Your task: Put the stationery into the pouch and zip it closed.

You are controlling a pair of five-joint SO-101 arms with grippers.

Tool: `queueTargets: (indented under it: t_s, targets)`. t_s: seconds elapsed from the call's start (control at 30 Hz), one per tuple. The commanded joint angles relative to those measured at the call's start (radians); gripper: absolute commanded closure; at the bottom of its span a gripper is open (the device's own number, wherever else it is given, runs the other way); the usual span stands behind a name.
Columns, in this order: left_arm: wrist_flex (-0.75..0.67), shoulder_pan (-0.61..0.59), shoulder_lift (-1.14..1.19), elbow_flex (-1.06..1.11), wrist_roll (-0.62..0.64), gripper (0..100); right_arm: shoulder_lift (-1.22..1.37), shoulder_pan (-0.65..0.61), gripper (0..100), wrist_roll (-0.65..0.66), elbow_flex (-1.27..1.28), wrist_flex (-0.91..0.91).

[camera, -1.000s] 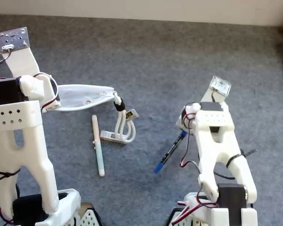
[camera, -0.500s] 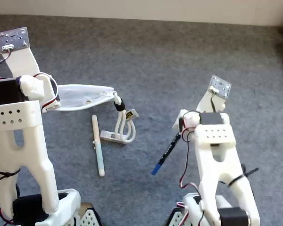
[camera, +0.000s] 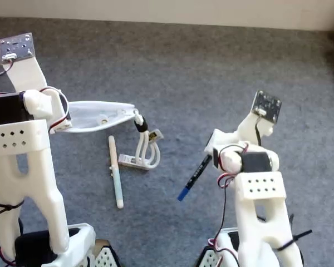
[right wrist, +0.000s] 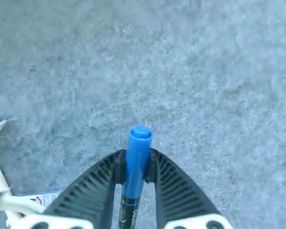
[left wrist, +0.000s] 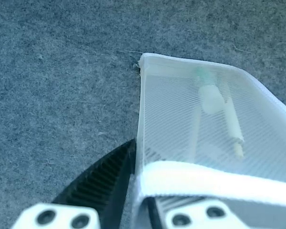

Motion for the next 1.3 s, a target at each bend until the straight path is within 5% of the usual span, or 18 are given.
queueTargets:
  t_s: [0.0,0.7,1.0,1.27]
  targets:
    - [-0.023,0.015,0.012,0.012,0.008,99,-0.088,-0.022,99.1,-0.003,-0.018,0.001]
    - [-0.021,0.015,0.012,0.015,0.008,99,-0.398,-0.214,99.1,-0.002,-0.019,-0.139]
    - [-0.023,0.016,0.012,0.015,0.008,99,-0.440,-0.335,99.1,0.127,-0.024,-0.147]
    - [-0.023,0.018,0.012,0.015,0.008,99,-0.461,-0.366,99.1,0.207,-0.024,-0.360]
